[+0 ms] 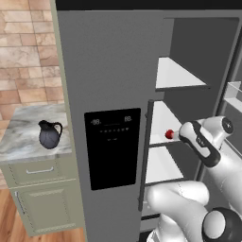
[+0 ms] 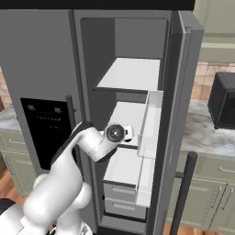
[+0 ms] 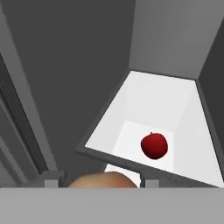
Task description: Move the apple and apricot from the top shelf to the second highest shelf to make space. Then, place the pitcher from the counter on the cleared top shelf.
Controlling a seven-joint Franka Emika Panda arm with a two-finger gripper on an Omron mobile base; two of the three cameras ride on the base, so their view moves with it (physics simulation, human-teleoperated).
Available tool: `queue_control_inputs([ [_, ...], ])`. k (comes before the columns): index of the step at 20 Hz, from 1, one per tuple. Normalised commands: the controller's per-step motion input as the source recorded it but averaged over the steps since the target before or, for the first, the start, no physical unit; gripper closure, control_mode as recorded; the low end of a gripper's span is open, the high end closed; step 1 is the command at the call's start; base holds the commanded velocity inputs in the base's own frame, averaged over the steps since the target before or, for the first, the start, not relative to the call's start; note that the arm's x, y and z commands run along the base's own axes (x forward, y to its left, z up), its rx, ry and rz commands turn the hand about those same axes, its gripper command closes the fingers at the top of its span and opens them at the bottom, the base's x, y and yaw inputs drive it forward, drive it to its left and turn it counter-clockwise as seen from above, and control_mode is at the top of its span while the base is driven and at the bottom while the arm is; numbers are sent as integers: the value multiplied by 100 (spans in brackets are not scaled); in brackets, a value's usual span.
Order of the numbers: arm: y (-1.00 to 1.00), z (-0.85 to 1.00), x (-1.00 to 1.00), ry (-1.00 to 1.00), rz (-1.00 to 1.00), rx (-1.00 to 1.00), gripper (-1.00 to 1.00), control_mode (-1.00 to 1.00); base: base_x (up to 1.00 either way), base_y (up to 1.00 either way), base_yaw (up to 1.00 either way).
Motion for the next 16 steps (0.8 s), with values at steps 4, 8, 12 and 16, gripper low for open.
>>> queue_control_inputs([
  [4,0,0,51,0,0,0,100,-100,0,0,0],
  [8,0,-9,43,0,0,0,100,-100,0,0,0],
  [12,0,-16,33,-1,0,0,100,-100,0,0,0],
  [16,0,-17,34,0,0,0,100,-100,0,0,0],
])
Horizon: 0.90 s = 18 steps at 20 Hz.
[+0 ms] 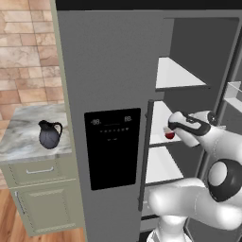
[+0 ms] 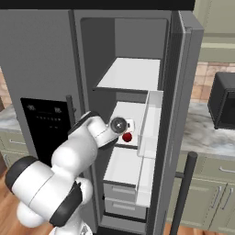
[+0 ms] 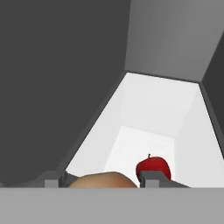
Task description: Move the apple and apricot from the top shelf to the second highest shelf to make space. Then, place the pitcher from the counter on the cleared top shelf.
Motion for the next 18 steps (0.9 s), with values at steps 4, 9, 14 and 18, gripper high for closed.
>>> queue_control_inputs([
  [4,-6,-13,38,0,0,0,100,-100,0,0,0],
  [9,-12,-15,41,0,0,0,100,-100,0,0,0],
  [14,-10,-20,42,0,0,0,100,-100,0,0,0],
  [18,0,-24,46,0,0,0,100,-100,0,0,0],
])
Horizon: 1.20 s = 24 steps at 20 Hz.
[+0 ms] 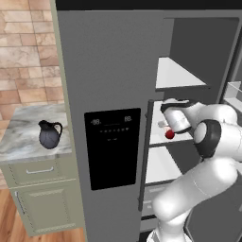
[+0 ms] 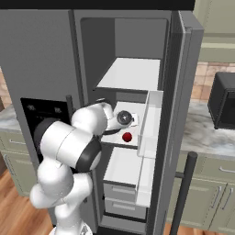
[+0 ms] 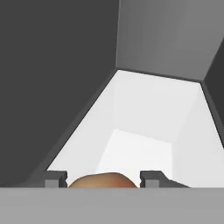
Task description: Move the apple and apricot from the top shelf to the second highest shelf to make space. Then, place the pitcher from the counter on the cleared top shelf.
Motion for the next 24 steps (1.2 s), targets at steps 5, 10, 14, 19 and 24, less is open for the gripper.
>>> queue_control_inputs([
  [5,0,-38,44,-3,0,0,100,-100,0,0,0],
  [10,0,-51,43,-5,0,0,-100,-100,0,0,0],
  [14,0,-53,42,-5,0,0,-100,-100,0,0,0],
  [19,-4,2,27,-1,0,0,-100,-100,0,0,0],
  [24,-9,55,0,0,0,0,-100,-100,0,0,0],
])
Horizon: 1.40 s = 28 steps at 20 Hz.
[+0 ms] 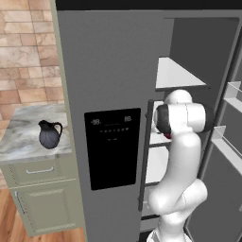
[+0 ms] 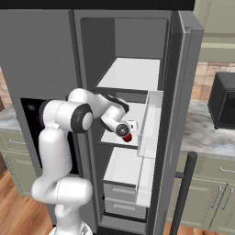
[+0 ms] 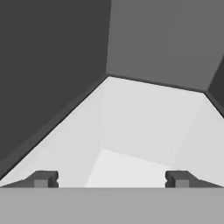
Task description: Move the apple and apricot from the top shelf to the second highest shelf to make space. Then, place the pitcher from the counter on the cleared top shelf.
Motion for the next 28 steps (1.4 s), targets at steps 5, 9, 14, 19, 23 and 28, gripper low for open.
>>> queue_control_inputs([
  [5,-2,64,-19,1,0,0,-100,-100,0,0,0],
  [9,-15,71,-64,7,0,0,-100,-100,0,0,0],
  [14,-26,70,-96,11,0,-1,-100,-100,0,0,0],
  [19,-9,75,-100,11,0,-9,-100,-100,0,0,0],
  [23,0,67,-100,15,0,-16,-100,-100,0,0,0],
  [28,-22,92,-90,19,-1,-11,-100,-100,0,0,0],
])
